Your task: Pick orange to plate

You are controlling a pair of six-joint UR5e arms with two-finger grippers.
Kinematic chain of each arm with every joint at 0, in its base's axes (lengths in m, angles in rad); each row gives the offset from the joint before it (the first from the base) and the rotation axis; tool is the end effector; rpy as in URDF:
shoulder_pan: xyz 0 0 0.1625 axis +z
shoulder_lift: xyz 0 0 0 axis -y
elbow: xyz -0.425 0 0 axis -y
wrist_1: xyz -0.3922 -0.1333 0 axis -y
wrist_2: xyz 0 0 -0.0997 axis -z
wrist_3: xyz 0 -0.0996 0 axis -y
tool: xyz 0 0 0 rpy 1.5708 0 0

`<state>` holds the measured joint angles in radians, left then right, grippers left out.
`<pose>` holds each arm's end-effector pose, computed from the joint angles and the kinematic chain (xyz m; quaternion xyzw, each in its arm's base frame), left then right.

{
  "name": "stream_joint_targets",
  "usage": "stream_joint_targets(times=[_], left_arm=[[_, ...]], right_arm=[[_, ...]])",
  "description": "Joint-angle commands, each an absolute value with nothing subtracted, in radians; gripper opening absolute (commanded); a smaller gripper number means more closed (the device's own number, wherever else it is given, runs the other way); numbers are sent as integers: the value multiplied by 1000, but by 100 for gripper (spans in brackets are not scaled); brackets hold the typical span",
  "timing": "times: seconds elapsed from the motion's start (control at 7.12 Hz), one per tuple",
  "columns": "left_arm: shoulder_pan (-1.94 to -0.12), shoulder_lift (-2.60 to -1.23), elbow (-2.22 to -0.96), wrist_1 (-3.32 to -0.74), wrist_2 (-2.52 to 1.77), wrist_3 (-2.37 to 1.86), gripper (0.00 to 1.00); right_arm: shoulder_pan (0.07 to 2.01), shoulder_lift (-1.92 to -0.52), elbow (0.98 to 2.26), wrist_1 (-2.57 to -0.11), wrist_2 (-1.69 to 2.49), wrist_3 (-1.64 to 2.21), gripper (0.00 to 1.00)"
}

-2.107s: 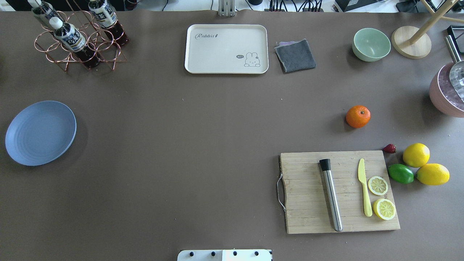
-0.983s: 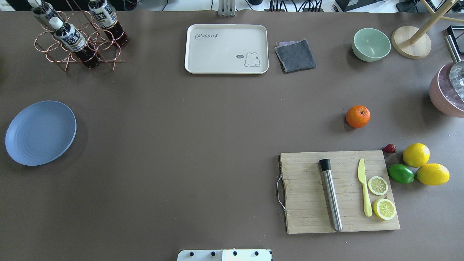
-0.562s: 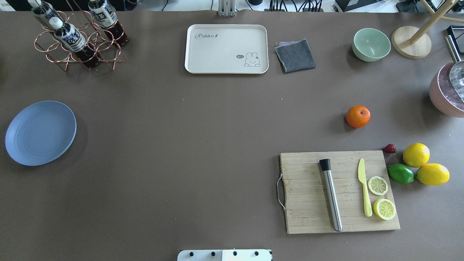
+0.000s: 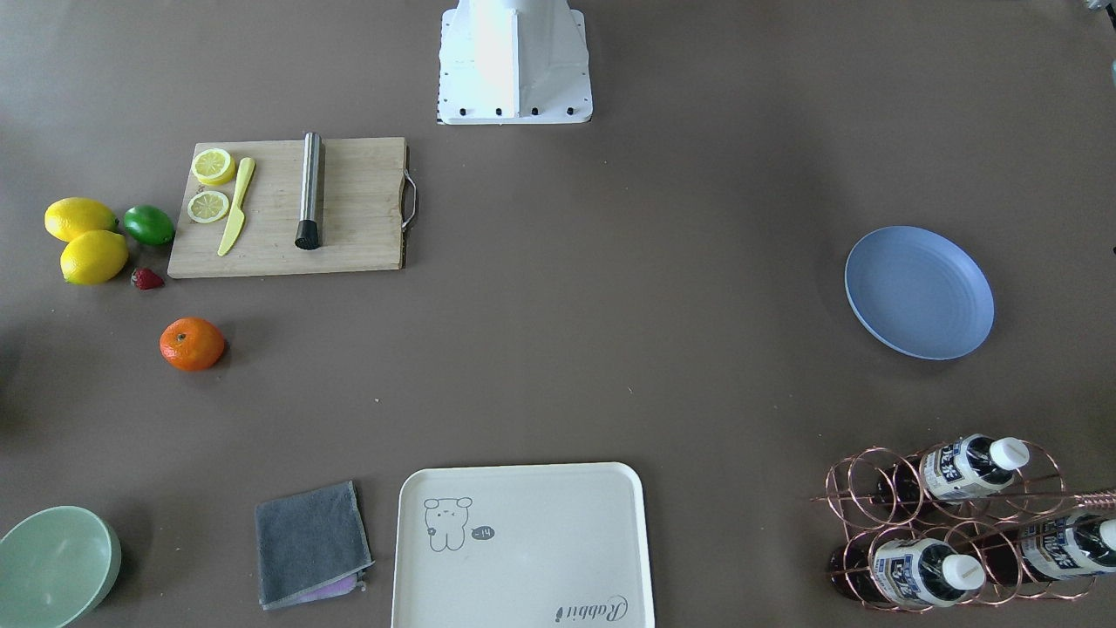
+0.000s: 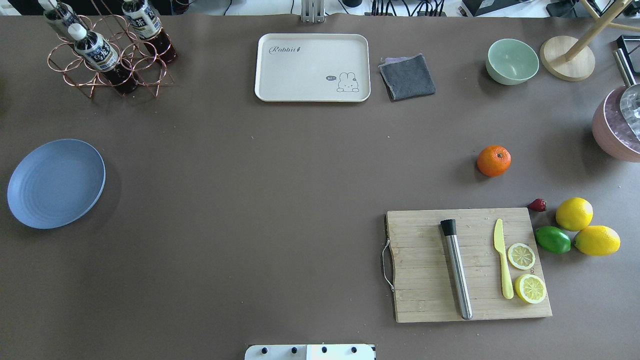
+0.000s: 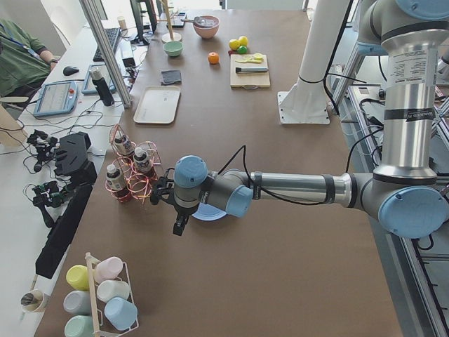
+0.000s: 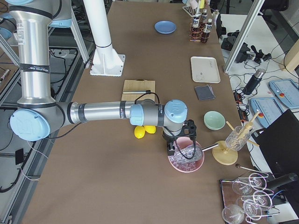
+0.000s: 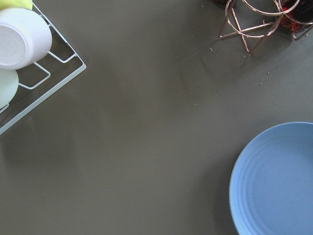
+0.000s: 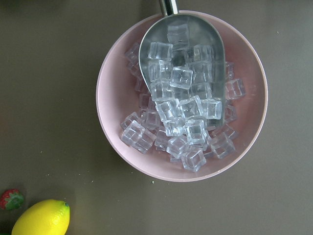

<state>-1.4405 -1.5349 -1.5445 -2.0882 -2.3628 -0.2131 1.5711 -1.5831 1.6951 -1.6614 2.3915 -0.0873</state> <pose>0.0026 -0.5004 0.6306 0.1409 0.4058 0.0498 0.9016 0.0606 -0.4856 0.6094 0.0273 -0.3981 -0.0441 0.9159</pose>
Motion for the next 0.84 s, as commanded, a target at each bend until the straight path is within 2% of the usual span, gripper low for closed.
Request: stream_joint_targets(times=[0.0, 0.28, 0.7], left_arm=[[-1303, -1551, -1357, -2459, -2356, -520, 98], [-1188, -1555, -1327, -2554, -2249, -622, 98], [-1118, -1552, -1316, -2560, -2249, -623, 98]], right_arm=[[1569, -1578, 1695, -1661, 2391, -87, 100], [1568, -1575, 1700, -1658, 2393, -87, 100], [1568, -1577, 1661, -1563, 2393, -86, 100]])
